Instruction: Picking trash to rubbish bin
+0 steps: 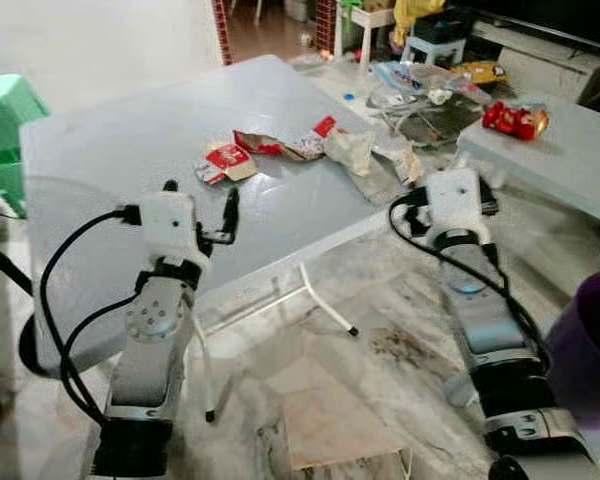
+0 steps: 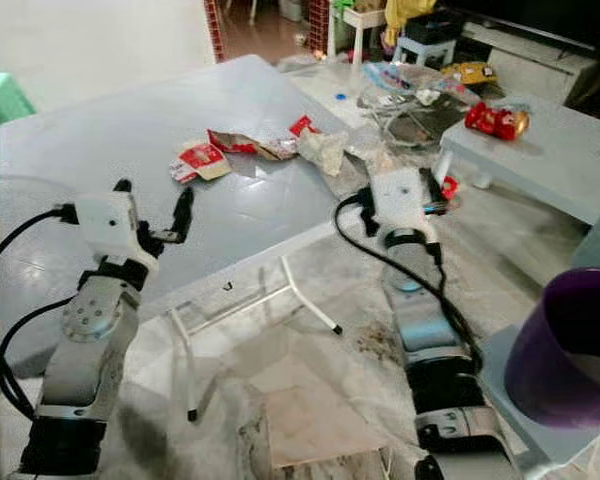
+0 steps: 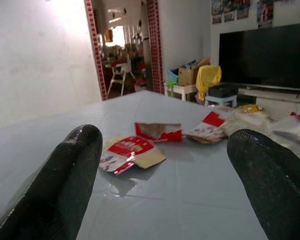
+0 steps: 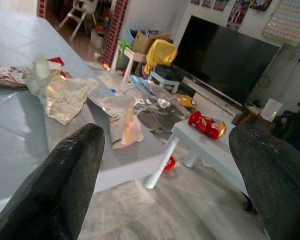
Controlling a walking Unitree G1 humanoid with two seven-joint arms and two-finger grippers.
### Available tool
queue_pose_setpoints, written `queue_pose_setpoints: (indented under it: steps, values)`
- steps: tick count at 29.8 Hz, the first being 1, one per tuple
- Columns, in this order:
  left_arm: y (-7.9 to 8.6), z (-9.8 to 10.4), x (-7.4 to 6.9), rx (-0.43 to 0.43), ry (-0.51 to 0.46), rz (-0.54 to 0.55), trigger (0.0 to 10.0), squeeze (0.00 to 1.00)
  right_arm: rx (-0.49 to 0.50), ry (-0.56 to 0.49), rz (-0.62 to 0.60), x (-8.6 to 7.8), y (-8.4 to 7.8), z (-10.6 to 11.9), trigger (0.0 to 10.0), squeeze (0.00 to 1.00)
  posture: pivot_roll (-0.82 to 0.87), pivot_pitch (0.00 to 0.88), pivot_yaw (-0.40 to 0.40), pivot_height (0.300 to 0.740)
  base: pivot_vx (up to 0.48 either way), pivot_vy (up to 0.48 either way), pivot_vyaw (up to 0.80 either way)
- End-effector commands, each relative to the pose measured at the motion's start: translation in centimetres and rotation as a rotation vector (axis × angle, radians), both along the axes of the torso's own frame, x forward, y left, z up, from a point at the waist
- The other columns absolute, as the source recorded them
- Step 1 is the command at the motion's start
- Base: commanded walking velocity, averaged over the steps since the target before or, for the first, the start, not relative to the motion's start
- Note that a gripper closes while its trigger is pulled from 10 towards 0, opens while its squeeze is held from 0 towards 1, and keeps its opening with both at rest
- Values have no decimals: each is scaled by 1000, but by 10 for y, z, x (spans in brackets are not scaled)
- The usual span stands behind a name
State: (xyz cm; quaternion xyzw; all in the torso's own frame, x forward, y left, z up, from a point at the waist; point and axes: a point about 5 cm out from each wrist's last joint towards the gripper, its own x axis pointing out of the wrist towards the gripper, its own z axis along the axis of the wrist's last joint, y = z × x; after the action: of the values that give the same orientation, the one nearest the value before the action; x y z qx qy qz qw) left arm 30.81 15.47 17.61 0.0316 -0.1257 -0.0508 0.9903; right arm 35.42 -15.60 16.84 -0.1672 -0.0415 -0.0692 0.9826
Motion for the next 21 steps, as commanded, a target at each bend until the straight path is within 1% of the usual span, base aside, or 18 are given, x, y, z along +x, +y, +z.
queue_pose_setpoints:
  steps: [1, 21]
  values:
    - [5, 2, 0, 2, -8, 7, 10000, 0, 10, 12, 30, 0, 11, -2, 10000, 0, 50, 55, 28, 740, 307, 0, 0]
    - [4, -4, -3, 7, 14, 8, 10000, 0, 29, 38, 82, -1, 18, -6, 10000, 0, 51, 59, 26, 740, 298, 0, 0]
